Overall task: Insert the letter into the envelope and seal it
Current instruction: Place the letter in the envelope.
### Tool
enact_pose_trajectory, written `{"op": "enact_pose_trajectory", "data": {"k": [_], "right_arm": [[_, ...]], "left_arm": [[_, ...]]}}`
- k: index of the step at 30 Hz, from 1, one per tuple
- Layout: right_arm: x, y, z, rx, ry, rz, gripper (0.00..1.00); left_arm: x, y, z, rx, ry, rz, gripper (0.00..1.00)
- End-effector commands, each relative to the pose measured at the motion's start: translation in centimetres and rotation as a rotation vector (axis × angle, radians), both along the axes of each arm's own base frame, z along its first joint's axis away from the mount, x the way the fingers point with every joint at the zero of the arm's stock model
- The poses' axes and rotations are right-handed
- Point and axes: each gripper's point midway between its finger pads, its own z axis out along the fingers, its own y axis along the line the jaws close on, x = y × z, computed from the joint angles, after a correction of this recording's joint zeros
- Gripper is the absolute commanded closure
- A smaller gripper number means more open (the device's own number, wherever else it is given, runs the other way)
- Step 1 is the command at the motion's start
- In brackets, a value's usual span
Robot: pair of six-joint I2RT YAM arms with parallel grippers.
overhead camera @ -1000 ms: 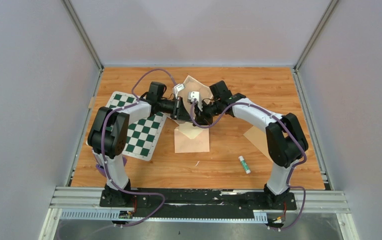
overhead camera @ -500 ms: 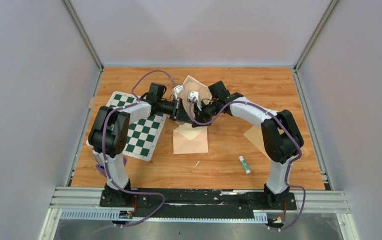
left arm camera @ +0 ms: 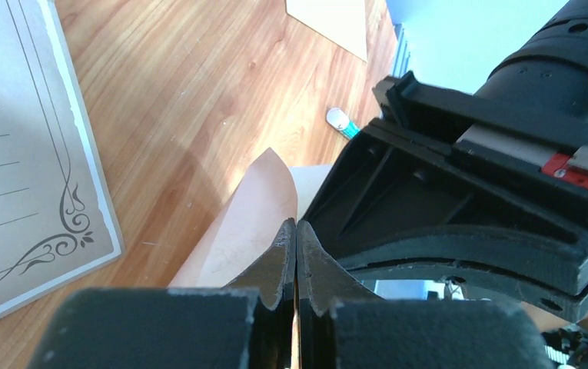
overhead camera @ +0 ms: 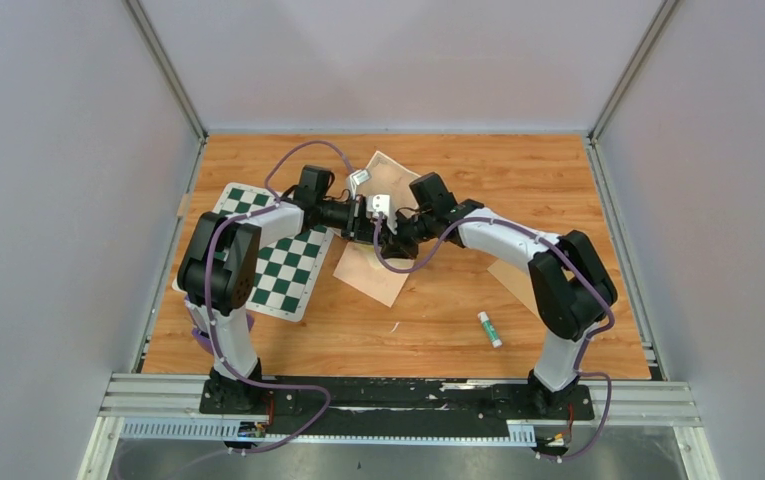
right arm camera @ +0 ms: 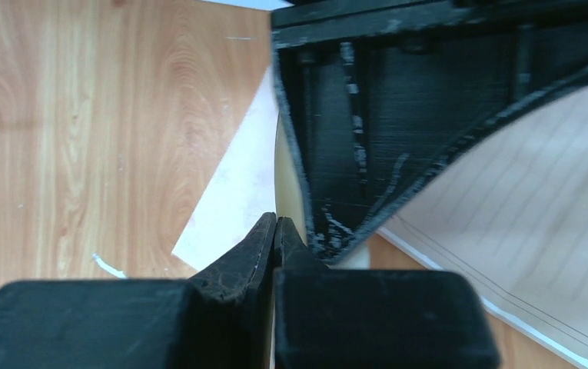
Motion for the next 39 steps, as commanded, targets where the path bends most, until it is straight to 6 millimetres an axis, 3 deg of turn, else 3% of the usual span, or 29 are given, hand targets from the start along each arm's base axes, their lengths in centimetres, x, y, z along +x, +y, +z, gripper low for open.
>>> {"op": "enact_pose_trajectory", "data": {"k": [1, 7, 15, 19, 21, 23, 24, 27, 30, 33, 34, 35, 36, 37, 38, 39], "right_arm": [[2.9, 0.8, 3.4, 0.065, -0.160, -0.072, 1.00], [4.7, 0.6, 3.9, 0.055, -0.207, -0.148, 1.00], [3.5, 0.3, 1.1, 0.013, -0.088, -0.100, 1.00], [4.0, -0.3, -0.4, -0.009, -0.024, -0.134, 1.00], [4.3, -0.6, -0.9, -0.022, 0.023, -0.166, 1.00], [4.7, -0.9, -1.6, -0.037, 0.061, -0.195, 1.00], [4.9, -1.1, -1.9, -0.045, 0.080, -0.212, 1.00], [5.3, -1.4, -2.6, -0.058, 0.148, -0.260, 1.00], [5.3, -2.0, -3.5, -0.078, 0.238, -0.304, 1.00], [5.0, -2.9, -3.8, -0.084, 0.299, -0.357, 1.00], [5.0, -3.3, -3.9, -0.085, 0.322, -0.382, 1.00], [4.9, -3.8, -4.0, -0.087, 0.346, -0.409, 1.00], [4.9, -4.4, -4.2, -0.087, 0.377, -0.446, 1.00], [5.0, -5.0, -4.3, -0.086, 0.410, -0.488, 1.00], [4.9, -5.6, -4.3, -0.082, 0.445, -0.526, 1.00], [4.7, -6.3, -4.7, -0.084, 0.488, -0.567, 1.00]], "left_arm": [[-0.4, -0.3, 1.2, -0.030, -0.042, -0.034, 1.00], [-0.6, 0.1, 1.2, -0.017, -0.035, -0.035, 1.00], [0.7, 0.0, 0.6, 0.001, -0.010, -0.022, 1.00], [1.7, -0.2, 0.0, 0.018, -0.017, -0.010, 0.93], [2.6, -0.2, -0.2, 0.049, -0.021, 0.027, 0.71], [4.0, 0.0, -0.4, 0.105, -0.052, 0.082, 0.57], [4.7, 0.4, -0.7, 0.148, -0.064, 0.113, 0.55], [7.5, 1.6, 0.9, 0.228, -0.135, 0.186, 0.41], [10.5, 4.2, 2.9, 0.305, -0.191, 0.321, 0.39], [9.8, 7.7, 3.7, 0.404, -0.114, 0.467, 0.38], [8.8, 8.9, 2.2, 0.459, -0.067, 0.509, 0.37], [7.6, 9.7, 3.0, 0.468, -0.030, 0.551, 0.34], [5.8, 10.6, 1.2, 0.508, 0.035, 0.567, 0.32], [4.6, 11.0, 1.6, 0.499, 0.064, 0.588, 0.29], [2.7, 11.0, 0.1, 0.503, 0.127, 0.568, 0.28], [1.7, 11.0, 0.2, 0.488, 0.155, 0.572, 0.25]]}}
